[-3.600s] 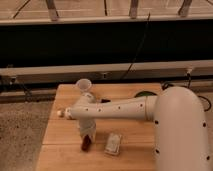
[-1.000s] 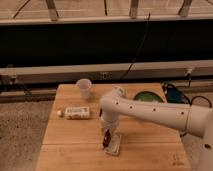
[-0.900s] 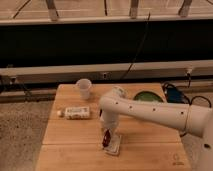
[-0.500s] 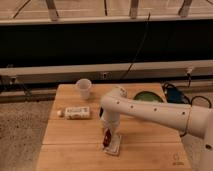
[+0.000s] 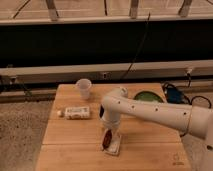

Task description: Place the pepper on the white sponge

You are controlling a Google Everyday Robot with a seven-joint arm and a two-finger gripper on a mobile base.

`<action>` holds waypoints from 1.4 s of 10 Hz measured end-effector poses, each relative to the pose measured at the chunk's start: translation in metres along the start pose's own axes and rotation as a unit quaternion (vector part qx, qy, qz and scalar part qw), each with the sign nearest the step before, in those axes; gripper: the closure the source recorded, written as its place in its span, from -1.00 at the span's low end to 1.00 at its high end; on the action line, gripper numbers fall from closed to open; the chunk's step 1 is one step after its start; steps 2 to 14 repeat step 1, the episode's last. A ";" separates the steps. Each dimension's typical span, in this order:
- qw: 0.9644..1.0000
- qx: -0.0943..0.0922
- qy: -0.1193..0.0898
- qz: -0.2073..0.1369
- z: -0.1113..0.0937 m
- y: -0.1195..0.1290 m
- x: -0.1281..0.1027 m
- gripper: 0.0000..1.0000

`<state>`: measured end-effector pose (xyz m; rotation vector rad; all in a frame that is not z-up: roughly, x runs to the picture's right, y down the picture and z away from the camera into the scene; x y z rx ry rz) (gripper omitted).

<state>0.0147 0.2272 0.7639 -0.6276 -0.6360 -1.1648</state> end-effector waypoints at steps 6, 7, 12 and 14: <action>1.000 0.000 -0.001 0.000 0.000 0.001 0.000 -0.60; 1.000 0.000 -0.001 0.000 0.000 0.001 0.000 -0.60; 1.000 0.000 -0.001 0.000 0.000 0.001 0.000 -0.60; 1.000 0.000 -0.001 0.000 0.000 0.001 0.000 -0.60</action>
